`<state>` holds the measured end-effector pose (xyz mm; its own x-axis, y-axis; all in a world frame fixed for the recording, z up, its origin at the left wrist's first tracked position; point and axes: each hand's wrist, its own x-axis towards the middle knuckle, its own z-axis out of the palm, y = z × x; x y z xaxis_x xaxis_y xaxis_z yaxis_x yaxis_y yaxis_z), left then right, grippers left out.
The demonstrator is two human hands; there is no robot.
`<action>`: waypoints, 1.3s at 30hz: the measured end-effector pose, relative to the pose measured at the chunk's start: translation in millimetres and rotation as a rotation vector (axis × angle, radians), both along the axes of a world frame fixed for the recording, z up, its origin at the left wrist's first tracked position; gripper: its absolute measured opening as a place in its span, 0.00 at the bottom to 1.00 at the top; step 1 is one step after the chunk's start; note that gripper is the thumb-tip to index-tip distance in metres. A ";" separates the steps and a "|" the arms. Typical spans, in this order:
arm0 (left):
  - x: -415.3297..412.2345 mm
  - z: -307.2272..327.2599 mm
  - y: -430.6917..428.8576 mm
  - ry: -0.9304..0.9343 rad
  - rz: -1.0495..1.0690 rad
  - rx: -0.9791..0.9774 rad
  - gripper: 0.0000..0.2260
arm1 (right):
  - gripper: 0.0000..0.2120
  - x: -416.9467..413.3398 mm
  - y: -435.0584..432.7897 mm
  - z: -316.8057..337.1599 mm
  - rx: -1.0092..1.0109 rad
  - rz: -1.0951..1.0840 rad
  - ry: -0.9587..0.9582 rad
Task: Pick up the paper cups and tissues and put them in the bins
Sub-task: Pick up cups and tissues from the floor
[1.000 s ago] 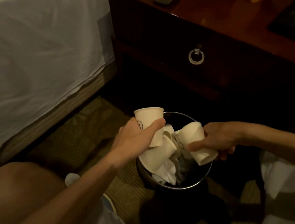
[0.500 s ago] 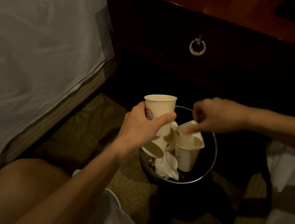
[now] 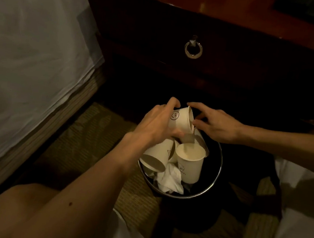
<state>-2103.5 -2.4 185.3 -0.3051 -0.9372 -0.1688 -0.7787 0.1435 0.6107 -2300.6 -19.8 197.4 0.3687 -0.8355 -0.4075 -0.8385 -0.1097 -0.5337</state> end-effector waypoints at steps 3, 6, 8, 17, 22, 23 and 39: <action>7.0 -12.1 -0.1 -0.032 -0.043 -0.039 0.29 | 0.23 -1.1 -2.4 -10.4 0.001 0.040 0.042; 7.3 -26.8 5.5 -0.194 -0.052 -0.130 0.32 | 0.21 -1.9 0.4 -16.9 -0.047 0.141 0.157; 3.0 -37.2 10.4 -0.362 -0.080 -0.214 0.31 | 0.21 -1.4 4.8 -18.8 -0.036 0.188 0.201; 56.2 6.6 34.2 -0.067 -0.017 -0.124 0.18 | 0.20 20.0 12.3 13.6 -0.144 0.234 0.208; 141.8 122.5 84.2 -0.235 0.186 -0.337 0.13 | 0.16 105.5 51.2 99.4 -0.366 0.232 -0.322; 157.0 147.0 98.5 -0.335 0.183 -0.370 0.15 | 0.16 127.2 64.7 112.3 -0.389 0.255 -0.427; 382.8 128.5 569.9 -0.692 0.849 0.292 0.13 | 0.12 506.2 388.2 39.2 -0.231 1.443 -0.319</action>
